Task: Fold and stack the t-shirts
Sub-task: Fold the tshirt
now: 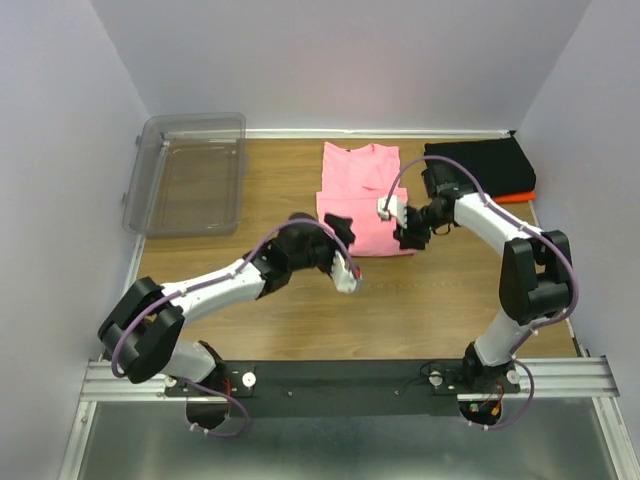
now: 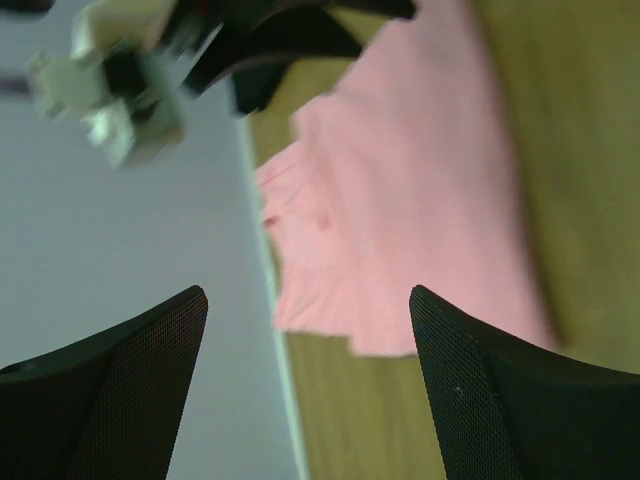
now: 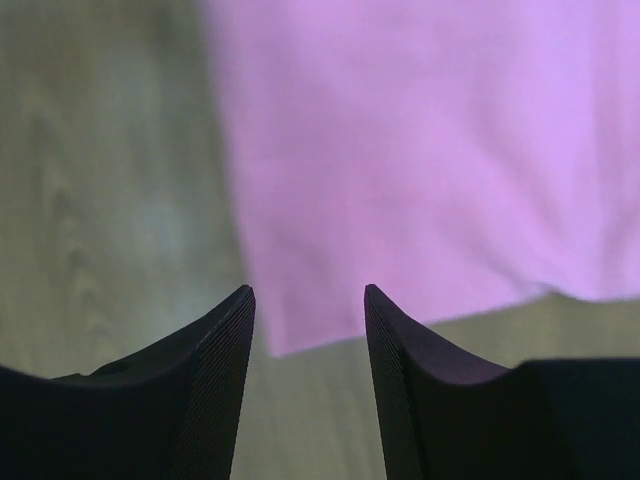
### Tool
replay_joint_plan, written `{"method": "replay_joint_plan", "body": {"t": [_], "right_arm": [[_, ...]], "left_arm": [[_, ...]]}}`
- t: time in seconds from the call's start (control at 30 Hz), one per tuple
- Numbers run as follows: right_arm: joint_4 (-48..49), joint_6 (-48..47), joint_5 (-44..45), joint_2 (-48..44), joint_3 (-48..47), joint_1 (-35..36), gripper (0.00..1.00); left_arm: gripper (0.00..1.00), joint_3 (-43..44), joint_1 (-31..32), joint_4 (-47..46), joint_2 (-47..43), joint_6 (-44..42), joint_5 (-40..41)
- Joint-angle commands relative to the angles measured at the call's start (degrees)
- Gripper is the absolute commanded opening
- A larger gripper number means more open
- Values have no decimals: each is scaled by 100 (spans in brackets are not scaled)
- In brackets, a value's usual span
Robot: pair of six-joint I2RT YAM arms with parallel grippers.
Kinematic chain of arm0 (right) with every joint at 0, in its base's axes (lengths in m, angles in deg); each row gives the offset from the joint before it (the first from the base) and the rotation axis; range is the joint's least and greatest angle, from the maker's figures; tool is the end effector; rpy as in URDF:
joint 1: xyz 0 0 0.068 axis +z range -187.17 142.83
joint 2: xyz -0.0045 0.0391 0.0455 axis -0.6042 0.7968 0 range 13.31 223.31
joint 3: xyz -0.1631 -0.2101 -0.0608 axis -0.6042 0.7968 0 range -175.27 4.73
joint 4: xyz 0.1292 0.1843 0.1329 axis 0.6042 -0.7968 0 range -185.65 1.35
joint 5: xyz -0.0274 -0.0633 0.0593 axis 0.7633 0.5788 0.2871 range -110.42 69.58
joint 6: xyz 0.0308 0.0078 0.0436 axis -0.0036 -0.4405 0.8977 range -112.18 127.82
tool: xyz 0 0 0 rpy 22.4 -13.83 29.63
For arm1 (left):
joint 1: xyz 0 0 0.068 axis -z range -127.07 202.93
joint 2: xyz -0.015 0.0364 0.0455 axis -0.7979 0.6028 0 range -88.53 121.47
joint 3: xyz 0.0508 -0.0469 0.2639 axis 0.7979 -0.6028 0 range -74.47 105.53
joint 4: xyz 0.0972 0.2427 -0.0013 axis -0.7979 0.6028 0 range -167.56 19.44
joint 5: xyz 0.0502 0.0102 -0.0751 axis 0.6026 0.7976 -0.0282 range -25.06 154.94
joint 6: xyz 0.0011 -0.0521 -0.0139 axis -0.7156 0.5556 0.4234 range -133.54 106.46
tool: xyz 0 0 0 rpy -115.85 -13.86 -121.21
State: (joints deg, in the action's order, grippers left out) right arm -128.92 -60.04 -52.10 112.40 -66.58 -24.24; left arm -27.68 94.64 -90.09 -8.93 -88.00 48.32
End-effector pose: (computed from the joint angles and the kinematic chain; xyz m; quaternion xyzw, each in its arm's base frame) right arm 0.3324 0.0955 0.2163 -0.6516 0.6856 0.1534 0.2860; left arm 0.2262 -0.2154 0.2534 0.7329 0.3592 0.0457 0.5761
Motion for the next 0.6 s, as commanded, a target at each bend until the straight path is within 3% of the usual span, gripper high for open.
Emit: {"method": "replay_joint_plan", "body": {"t": [0.0, 0.1, 0.27, 0.57], "right_arm": [[-38, -627, 98, -380, 1159, 385, 57], [693, -317, 495, -566, 1566, 456, 58], [1117, 123, 812, -487, 1638, 465, 60], [829, -227, 506, -961, 1804, 465, 60]], "left_arm": [[90, -722, 609, 507, 135, -131, 71], [90, -785, 645, 252, 328, -61, 264], [86, -381, 636, 278, 1171, 71, 598], [75, -231, 417, -109, 1621, 98, 880]]}}
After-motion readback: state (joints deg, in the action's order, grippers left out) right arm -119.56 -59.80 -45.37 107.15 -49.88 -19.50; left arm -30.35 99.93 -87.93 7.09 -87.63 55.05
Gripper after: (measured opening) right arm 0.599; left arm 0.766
